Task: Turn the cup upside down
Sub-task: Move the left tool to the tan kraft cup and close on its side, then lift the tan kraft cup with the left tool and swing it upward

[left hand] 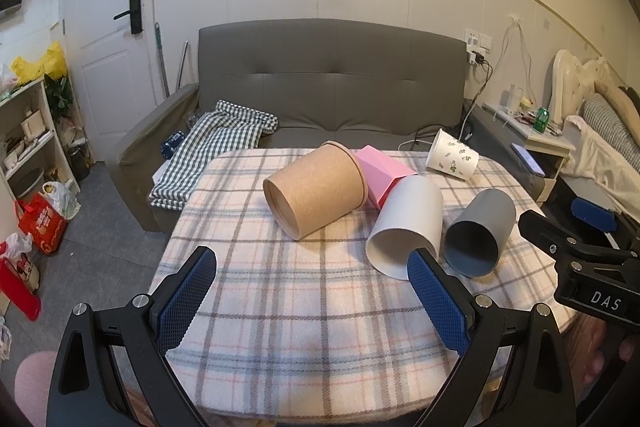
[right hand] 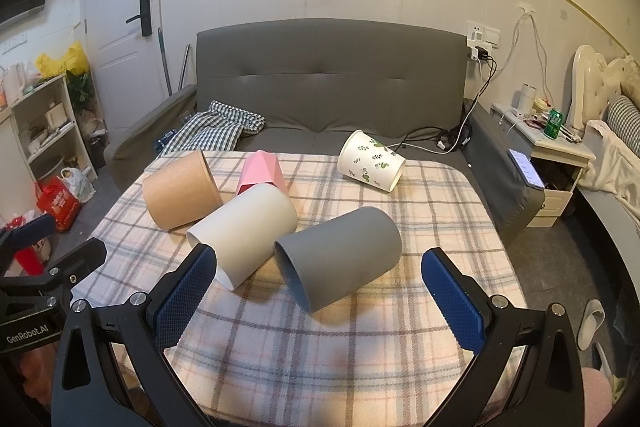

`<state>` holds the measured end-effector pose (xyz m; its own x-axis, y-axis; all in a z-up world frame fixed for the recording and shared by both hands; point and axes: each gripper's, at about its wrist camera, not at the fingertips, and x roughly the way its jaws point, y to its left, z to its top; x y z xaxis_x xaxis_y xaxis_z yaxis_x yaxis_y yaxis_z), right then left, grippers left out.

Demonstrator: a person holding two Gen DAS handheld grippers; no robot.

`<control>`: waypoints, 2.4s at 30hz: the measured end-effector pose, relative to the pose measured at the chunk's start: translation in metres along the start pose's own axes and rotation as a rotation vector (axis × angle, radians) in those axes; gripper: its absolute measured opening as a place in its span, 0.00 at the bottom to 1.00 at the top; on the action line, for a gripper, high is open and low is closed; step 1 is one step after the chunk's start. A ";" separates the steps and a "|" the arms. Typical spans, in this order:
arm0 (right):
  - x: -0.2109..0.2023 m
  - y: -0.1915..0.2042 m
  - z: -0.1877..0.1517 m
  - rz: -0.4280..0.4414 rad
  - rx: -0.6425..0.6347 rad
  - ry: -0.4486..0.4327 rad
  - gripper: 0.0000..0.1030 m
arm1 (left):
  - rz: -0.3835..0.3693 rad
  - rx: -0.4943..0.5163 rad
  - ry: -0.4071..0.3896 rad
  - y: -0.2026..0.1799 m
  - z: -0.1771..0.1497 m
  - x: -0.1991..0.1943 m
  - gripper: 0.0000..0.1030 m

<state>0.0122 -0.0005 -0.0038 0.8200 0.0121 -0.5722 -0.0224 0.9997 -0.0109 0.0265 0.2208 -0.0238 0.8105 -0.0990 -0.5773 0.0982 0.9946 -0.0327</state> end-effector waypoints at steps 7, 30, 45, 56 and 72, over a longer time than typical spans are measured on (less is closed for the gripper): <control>0.015 0.002 0.010 0.009 -0.028 0.012 1.00 | -0.031 0.117 0.009 0.014 0.021 0.023 0.96; 0.091 0.014 0.044 0.015 -0.056 0.127 1.00 | -0.238 0.514 0.128 0.021 0.050 0.164 0.96; 0.082 0.012 0.045 0.050 -0.025 0.103 1.00 | -0.193 0.401 0.249 0.027 0.037 0.152 0.79; 0.042 0.007 0.040 0.115 0.028 0.042 1.00 | -0.033 -0.003 0.319 0.025 -0.011 0.087 0.79; 0.004 -0.007 0.026 0.053 0.027 0.026 1.00 | -0.048 -0.037 0.320 0.000 -0.032 0.068 0.85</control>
<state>0.0303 -0.0074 0.0157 0.8028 0.0649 -0.5927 -0.0496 0.9979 0.0421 0.0631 0.2147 -0.0897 0.5822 -0.1373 -0.8013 0.1058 0.9901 -0.0927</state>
